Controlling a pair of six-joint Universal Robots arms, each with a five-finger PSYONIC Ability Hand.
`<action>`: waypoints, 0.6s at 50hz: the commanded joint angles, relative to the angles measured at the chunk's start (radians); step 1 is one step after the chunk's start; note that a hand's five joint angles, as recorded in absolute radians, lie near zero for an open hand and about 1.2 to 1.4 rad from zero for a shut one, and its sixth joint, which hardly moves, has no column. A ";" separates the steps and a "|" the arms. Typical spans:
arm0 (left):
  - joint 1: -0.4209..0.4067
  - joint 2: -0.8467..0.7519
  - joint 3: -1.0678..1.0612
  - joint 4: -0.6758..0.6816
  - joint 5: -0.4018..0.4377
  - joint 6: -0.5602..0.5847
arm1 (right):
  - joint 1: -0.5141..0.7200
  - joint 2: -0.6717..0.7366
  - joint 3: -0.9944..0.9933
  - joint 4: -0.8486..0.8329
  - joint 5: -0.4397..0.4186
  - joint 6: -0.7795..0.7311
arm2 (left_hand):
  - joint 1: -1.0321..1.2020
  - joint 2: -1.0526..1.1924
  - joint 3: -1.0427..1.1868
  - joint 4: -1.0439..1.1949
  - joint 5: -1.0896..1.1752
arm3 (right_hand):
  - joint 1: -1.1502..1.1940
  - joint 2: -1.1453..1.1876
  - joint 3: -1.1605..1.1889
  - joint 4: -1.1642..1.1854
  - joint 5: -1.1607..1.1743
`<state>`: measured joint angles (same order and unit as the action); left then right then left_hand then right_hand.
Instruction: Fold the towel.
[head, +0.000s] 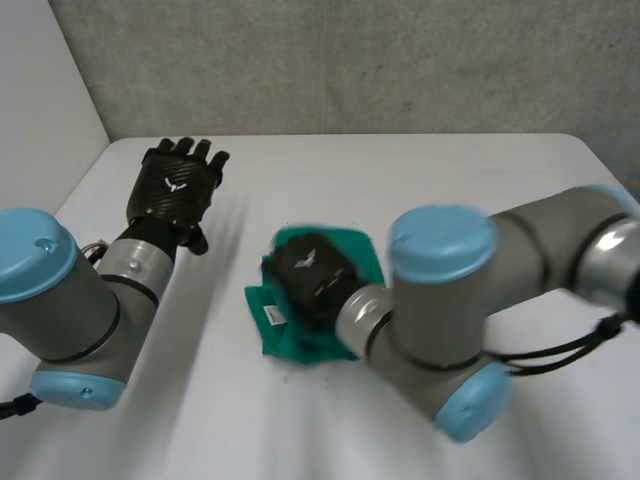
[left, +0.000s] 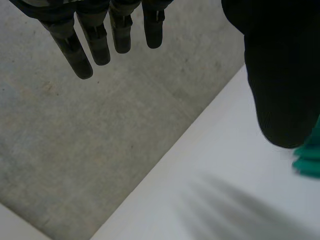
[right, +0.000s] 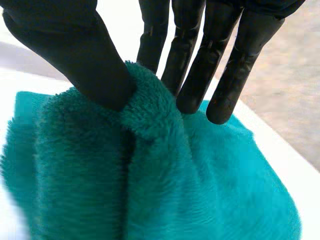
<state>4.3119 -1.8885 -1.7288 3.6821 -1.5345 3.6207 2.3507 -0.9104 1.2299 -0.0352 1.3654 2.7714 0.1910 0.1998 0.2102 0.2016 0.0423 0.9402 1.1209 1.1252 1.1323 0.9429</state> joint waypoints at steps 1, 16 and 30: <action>-0.047 0.005 0.057 -0.080 -0.041 -0.091 | 0.012 0.055 -0.032 0.054 0.018 0.013 | -0.013 -0.022 -0.032 -0.023 -0.039 | -0.766 -0.946 -0.951 -0.958 -0.943; -0.218 -0.124 0.290 -0.247 -0.084 -0.385 | -0.260 -0.171 0.128 -0.015 0.021 0.387 | -0.007 -0.016 -0.026 -0.017 -0.033 | -0.766 -0.946 -0.951 -0.958 -0.943; -0.279 -0.296 0.322 -0.501 -0.288 -0.481 | -0.260 0.045 -0.023 0.133 0.004 0.357 | -0.013 -0.022 -0.032 -0.023 -0.039 | -0.766 -0.946 -0.951 -0.958 -0.943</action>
<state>4.0238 -2.1462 -1.3675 3.2405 -1.7031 3.1274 2.0780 -0.9909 1.2913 0.0234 1.3677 3.1710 0.1910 0.1998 0.2102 0.2016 0.0437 0.2014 0.2178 0.2092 0.2293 0.0618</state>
